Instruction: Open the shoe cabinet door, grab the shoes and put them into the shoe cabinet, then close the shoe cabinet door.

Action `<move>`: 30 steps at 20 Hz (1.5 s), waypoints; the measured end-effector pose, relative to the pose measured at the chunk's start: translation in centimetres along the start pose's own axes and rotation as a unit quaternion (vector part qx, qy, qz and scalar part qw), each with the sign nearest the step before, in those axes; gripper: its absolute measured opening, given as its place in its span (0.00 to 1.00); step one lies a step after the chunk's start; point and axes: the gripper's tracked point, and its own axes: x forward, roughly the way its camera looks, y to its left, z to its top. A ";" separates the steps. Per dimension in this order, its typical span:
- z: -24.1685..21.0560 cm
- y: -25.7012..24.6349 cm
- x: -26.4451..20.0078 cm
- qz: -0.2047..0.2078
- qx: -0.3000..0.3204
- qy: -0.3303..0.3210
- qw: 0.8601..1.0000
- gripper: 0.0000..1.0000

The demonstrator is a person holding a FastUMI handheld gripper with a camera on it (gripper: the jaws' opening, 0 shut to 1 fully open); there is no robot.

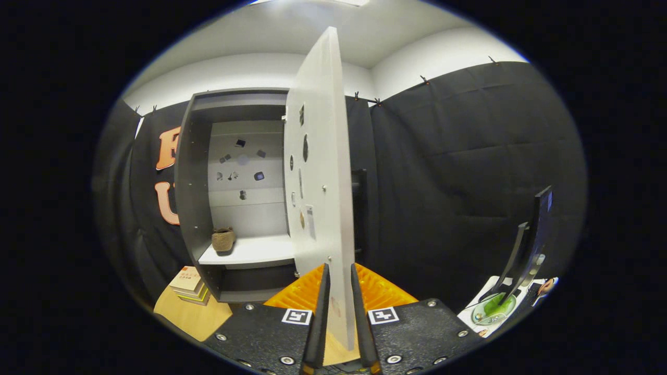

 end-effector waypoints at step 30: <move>-30.1 20.0 5.8 0.198 -0.005 0.183 0.963 0.88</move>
